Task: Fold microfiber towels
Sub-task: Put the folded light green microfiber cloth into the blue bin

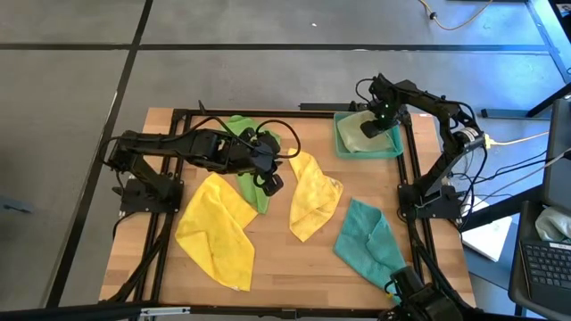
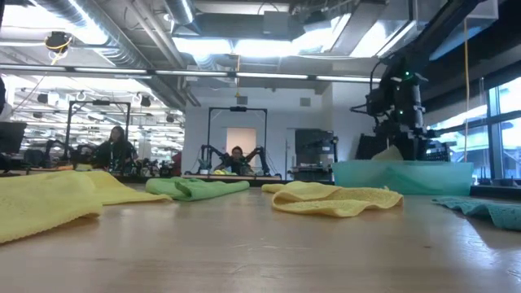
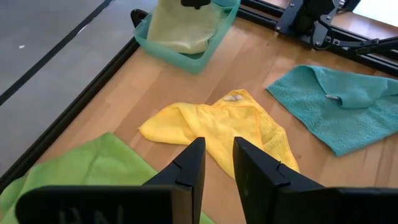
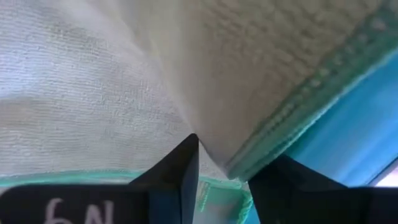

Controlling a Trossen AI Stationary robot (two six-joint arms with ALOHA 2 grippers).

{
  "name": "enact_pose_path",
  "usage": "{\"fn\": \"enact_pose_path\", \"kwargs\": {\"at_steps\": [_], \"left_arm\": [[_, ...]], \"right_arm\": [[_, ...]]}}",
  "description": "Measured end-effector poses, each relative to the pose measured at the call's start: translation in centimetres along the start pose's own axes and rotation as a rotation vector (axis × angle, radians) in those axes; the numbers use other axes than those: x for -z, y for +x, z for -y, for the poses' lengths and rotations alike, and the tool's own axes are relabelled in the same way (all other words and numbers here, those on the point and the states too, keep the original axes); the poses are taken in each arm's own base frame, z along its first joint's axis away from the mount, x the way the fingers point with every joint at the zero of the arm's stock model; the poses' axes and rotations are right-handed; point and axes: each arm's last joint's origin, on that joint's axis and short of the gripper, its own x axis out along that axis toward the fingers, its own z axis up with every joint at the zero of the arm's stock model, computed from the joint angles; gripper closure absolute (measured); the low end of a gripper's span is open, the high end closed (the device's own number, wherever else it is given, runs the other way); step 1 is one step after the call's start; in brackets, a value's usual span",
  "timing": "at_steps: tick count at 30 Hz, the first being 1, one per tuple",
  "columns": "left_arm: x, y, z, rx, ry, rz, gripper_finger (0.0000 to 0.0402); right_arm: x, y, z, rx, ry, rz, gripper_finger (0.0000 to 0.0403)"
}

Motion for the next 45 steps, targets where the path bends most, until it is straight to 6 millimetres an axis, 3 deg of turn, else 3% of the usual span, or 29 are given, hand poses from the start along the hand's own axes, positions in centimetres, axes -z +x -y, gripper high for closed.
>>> {"fn": "enact_pose_path", "kwargs": {"at_steps": [9,19,22,25,28,34,39,45], "left_arm": [[0.0,0.0,0.0,0.000,0.000,0.000,0.0328],[0.0,0.0,0.0,0.000,0.007,0.000,0.0328],[0.0,0.0,0.0,0.000,0.009,0.000,0.0328],[0.0,0.0,0.0,0.000,0.008,0.000,0.0328],[0.0,0.0,0.0,0.000,0.008,0.001,0.0328],[0.0,-0.1,0.2,-0.003,0.005,0.012,0.0328],[0.3,-0.3,0.7,0.012,0.018,0.010,0.0328],[0.7,-0.7,1.4,0.045,0.036,0.001,0.0328]], "right_arm": [[0.2,-1.0,0.0,-0.013,-0.005,-0.039,0.0276],[-0.6,-7.9,-0.3,-0.001,-0.019,0.072,0.0275],[-0.6,-10.4,-1.0,-0.096,-0.040,0.146,0.0275],[-0.3,-11.3,-2.3,-0.166,-0.084,0.181,0.0276],[0.0,-10.0,-3.3,-0.124,-0.099,0.127,0.0276],[0.8,-5.0,-4.7,-0.116,0.018,0.041,0.0276],[1.2,-1.5,-4.3,0.007,0.196,0.089,0.0276],[2.6,2.7,-4.4,0.015,0.297,0.084,0.0276]]}}
